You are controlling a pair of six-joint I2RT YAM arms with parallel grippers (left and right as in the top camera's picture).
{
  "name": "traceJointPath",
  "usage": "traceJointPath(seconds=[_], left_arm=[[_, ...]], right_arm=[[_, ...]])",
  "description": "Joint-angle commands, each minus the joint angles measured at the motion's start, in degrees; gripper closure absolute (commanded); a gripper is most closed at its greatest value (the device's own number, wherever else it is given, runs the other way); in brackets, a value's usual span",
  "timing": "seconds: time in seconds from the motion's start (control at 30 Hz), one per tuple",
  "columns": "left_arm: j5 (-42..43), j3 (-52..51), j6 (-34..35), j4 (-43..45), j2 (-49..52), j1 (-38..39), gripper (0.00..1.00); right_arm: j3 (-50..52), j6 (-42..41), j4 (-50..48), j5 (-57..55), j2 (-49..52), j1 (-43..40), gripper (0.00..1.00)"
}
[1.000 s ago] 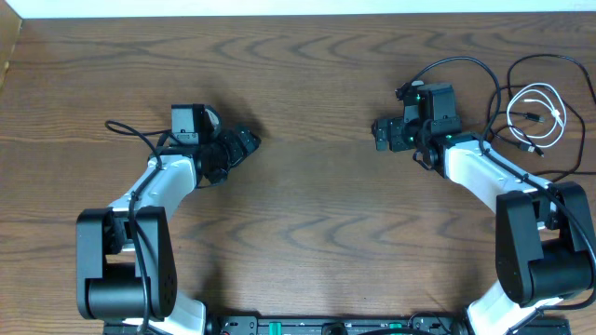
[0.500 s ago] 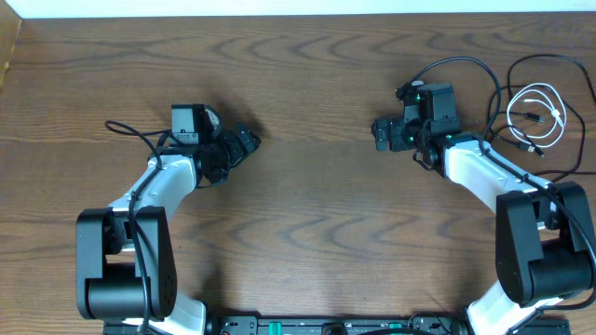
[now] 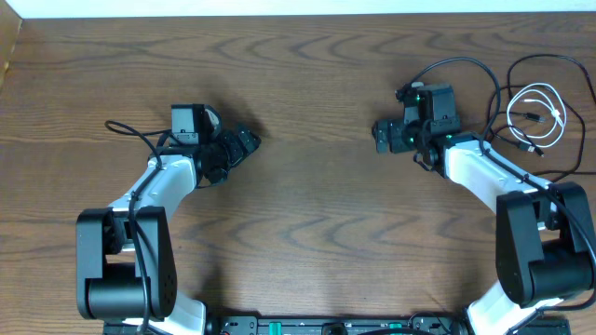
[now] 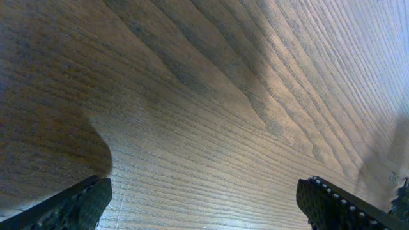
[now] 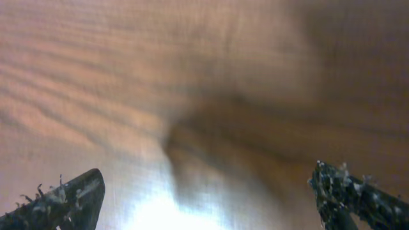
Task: Untangle cables
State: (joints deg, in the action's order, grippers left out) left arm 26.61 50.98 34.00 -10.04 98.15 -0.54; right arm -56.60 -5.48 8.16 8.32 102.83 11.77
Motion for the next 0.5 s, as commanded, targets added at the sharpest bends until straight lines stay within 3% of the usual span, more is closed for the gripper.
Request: traceJointPath(seconds=[0.0, 0.2, 0.47], left_arm=[[-0.7, 0.1, -1.2, 0.0, 0.4, 0.1, 0.02], [-0.8, 0.1, -1.2, 0.0, 0.4, 0.1, 0.02], [-0.7, 0.1, -1.2, 0.0, 0.4, 0.1, 0.02]], right_arm=[[0.2, -0.3, 5.1, -0.2, -7.7, 0.4, 0.01], [0.2, -0.2, 18.6, -0.2, -30.0, 0.4, 0.01], [0.2, -0.3, 19.1, -0.2, -52.7, 0.4, 0.01]])
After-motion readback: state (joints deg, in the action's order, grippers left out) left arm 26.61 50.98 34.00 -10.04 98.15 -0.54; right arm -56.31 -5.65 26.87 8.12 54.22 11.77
